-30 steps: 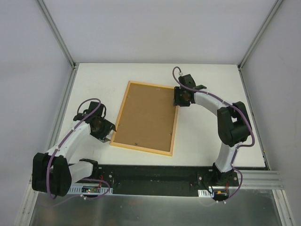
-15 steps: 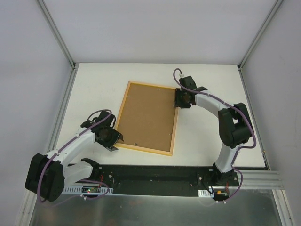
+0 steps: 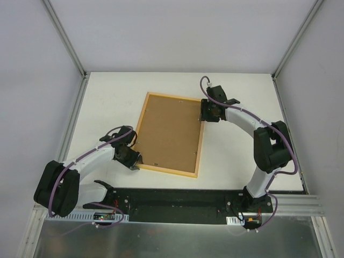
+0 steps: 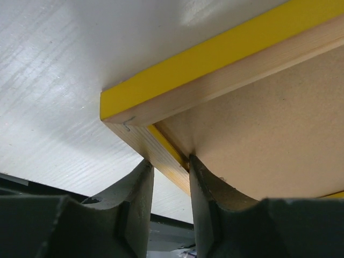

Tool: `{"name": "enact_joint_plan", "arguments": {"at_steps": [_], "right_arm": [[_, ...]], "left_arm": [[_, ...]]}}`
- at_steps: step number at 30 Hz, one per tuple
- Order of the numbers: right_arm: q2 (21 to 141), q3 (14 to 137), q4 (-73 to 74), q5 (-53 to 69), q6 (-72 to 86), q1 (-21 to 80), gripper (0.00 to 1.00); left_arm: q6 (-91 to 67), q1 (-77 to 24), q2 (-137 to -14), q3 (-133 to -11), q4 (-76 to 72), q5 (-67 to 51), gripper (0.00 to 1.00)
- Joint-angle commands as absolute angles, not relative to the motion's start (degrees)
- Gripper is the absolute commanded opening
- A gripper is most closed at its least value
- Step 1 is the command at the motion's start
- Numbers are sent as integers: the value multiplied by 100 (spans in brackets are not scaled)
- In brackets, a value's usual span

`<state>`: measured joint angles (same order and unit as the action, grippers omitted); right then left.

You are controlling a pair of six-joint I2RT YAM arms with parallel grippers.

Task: Put the photo into the frame
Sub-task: Adjust the photo frame at the center of the board.

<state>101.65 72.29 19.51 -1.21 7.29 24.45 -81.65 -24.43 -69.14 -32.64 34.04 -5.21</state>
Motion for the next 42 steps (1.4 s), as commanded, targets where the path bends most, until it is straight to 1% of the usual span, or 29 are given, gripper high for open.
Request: {"name": "enact_joint_plan", "arguments": {"at_steps": [1,4,5,6,10,13,18,20,25,31,34,42], "right_arm": [[9835,7128,1969,-281,721,2426,45],[9817,7137,1995,-308,686,2400,45],[9809,7128,2004,-325,677,2408,45],[9809,7128,2004,-334,659,2391,45],[9774,7119,2056,-395,598,2347,46],[9712,7110,2092,-501,536,2320,45],[9571,6979,2118,-606,431,2206,46],[9501,6917,2127,-641,378,2171,47],[9369,6768,2145,-913,185,2057,52],[9501,6741,2074,-923,53,1671,63],[9659,6785,2013,-774,53,1530,66],[10002,6698,1890,-325,44,1722,67]], "left_arm": [[-8376,-2505,-7084,-3234,3191,-466,25],[-8061,-2435,-7189,-3322,2998,-290,9],[-7816,-2321,-7268,-3392,2901,-290,2],[-7535,-2172,-7416,-3514,2839,-290,0],[-6253,-1417,-8224,-4182,2629,-527,0],[-5207,-915,-9032,-4999,2602,-562,0],[-3695,-607,-10166,-6159,2470,-877,0],[-3132,-589,-10423,-6538,2478,-862,0],[-2181,-519,-10669,-6899,2443,-712,0],[-1496,-457,-10784,-7338,2443,-1274,0],[-1144,-457,-10740,-7488,2461,-1388,0],[-862,-457,-10863,-7725,2540,-1284,0]]}}
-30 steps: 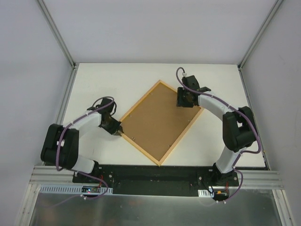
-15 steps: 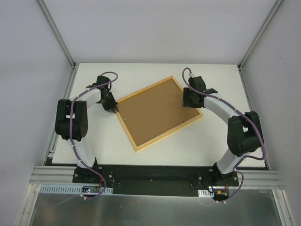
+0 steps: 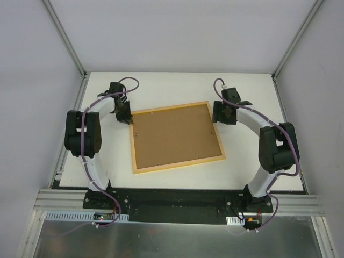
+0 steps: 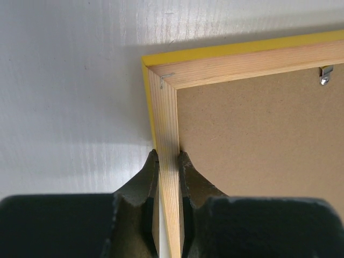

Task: Put the photo into the frame
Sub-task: Adjust the photo frame at the center of the board, then press the fastener onto the backboard.

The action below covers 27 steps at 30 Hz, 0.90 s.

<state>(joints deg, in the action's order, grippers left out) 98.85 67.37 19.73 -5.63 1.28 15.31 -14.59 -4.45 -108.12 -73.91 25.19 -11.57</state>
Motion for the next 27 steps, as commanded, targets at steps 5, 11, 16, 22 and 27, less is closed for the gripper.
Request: {"name": "enact_joint_plan", "arguments": {"at_steps": [5,11,16,22,27], "right_arm": [[9844,6329,1758,-308,-79,1968,72],[9545,5889,1723,-368,-18,2285,73],[9439,5617,1714,-589,-9,2373,64],[9202,5300,1608,-615,-9,2373,60],[9281,5274,1591,-545,-9,2373,51]], "left_arm": [[-879,-457,-11021,-7813,2540,-1239,0],[-1011,-457,-11100,-7892,2549,-1081,0],[-1046,-457,-11136,-7980,2593,-1028,0],[-1081,-457,-11153,-8042,2663,-941,0],[-1151,-457,-11197,-8077,2689,-976,0]]}}
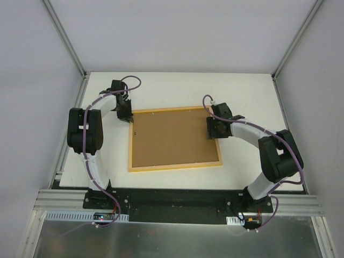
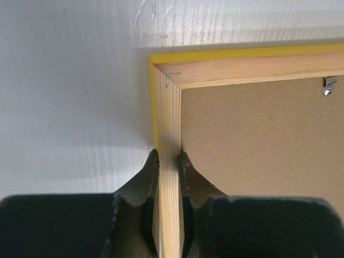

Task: Put the photo into the frame
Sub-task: Press the fastener onto the backboard.

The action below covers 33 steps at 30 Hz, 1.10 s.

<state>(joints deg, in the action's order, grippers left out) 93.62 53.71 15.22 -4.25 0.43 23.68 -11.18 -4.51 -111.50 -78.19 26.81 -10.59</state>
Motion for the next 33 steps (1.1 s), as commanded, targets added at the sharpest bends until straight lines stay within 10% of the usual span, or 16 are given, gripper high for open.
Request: {"name": "enact_joint_plan", "arguments": {"at_steps": [1,18,25,33], "right_arm": [[9290,5256,1582,-536,-17,2373,49],[9352,5221,1591,-527,-9,2364,7],[9308,5308,1661,-466,158,2364,13],[9202,5361,1714,-387,228,2355,46]], "left_arm": [[-1160,-457,-11189,-8077,2698,-984,0],[-1301,-457,-11206,-8139,2786,-949,0],[-1371,-457,-11197,-8200,2865,-949,0],[-1406,-457,-11215,-8271,2944,-949,0]]}}
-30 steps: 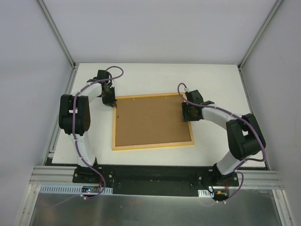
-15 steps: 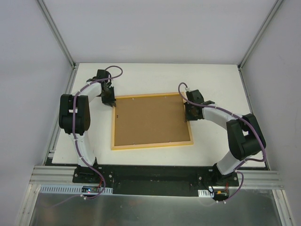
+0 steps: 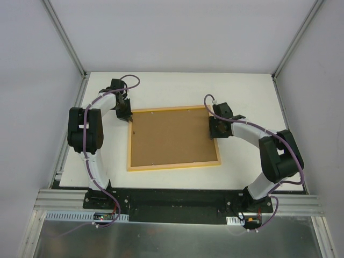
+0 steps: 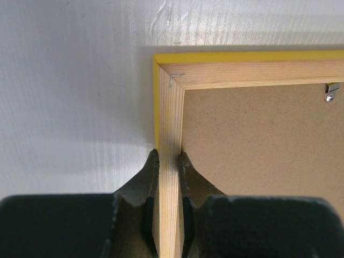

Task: Put the photo into the frame
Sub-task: Press the fastener onto the backboard.

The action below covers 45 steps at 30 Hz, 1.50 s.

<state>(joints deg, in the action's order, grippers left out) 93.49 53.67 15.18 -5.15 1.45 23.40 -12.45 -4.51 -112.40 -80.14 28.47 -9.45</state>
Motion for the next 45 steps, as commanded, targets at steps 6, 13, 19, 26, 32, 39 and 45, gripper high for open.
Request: {"name": "enact_joint_plan", "arguments": {"at_steps": [6,13,19,26,32,39,45], "right_arm": [[9290,5370,1705,-334,255,2355,45],[9430,5353,1731,-325,264,2364,30],[9457,5344,1775,-378,202,2356,12],[9431,5335,1802,-553,263,2338,0],[9431,5344,1810,-607,334,2285,0],[9413,5379,1802,-624,360,2241,0],[9422,5379,1811,-580,351,2215,0]], "left_arm": [[-1415,-457,-11250,-8271,2962,-949,0],[-1450,-457,-11241,-8271,2971,-940,0],[-1573,-457,-11232,-8358,2997,-993,0],[-1687,-466,-11197,-8560,3137,-1142,1],[-1731,-501,-10873,-8482,3199,-1239,37],[-1784,-747,-10266,-7779,3322,-731,51],[-1942,-993,-9976,-7032,3357,-36,51]]}}
